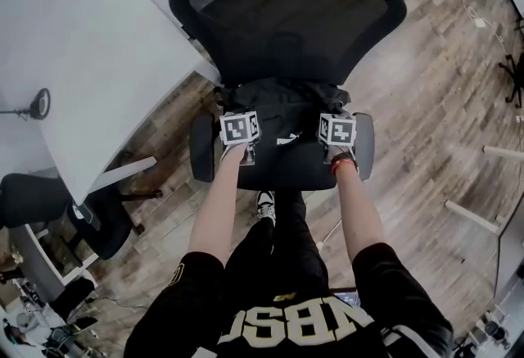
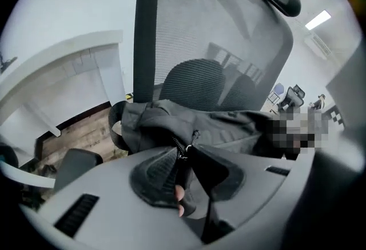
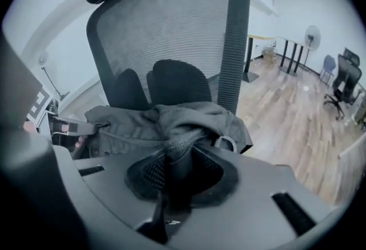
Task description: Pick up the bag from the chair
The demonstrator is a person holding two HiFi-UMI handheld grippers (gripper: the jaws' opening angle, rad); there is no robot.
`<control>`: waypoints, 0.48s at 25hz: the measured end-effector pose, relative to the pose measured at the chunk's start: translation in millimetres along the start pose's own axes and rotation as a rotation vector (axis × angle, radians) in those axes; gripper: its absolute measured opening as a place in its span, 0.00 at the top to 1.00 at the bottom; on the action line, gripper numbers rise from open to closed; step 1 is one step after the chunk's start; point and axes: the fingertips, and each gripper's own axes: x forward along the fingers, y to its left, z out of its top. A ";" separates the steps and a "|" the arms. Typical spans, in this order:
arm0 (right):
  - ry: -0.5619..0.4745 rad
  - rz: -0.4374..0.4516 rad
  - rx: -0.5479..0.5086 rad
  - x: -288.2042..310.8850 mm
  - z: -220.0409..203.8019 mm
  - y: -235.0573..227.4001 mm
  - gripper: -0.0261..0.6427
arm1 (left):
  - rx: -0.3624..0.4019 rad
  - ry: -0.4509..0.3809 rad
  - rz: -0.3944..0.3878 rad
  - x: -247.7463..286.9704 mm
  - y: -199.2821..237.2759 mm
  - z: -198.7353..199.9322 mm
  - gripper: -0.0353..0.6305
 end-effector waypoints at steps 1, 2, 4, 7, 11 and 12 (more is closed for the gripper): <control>-0.013 -0.004 -0.001 -10.2 4.1 1.3 0.86 | 0.008 -0.009 -0.002 -9.2 -4.8 3.1 0.82; -0.026 -0.007 0.002 -20.9 7.4 2.2 0.86 | 0.014 -0.016 -0.006 -18.8 -10.1 5.8 0.82; -0.051 -0.011 0.016 -42.4 13.7 2.9 0.86 | 0.019 -0.037 -0.018 -39.0 -20.9 13.1 0.82; -0.087 -0.014 0.032 -71.8 24.8 4.8 0.86 | 0.031 -0.086 -0.030 -68.7 -33.8 28.1 0.82; -0.139 -0.025 0.037 -112.3 41.3 14.9 0.86 | 0.032 -0.152 -0.034 -106.6 -44.0 46.3 0.82; -0.153 -0.026 0.036 -122.6 45.1 17.1 0.86 | 0.025 -0.166 -0.037 -116.5 -47.0 50.2 0.82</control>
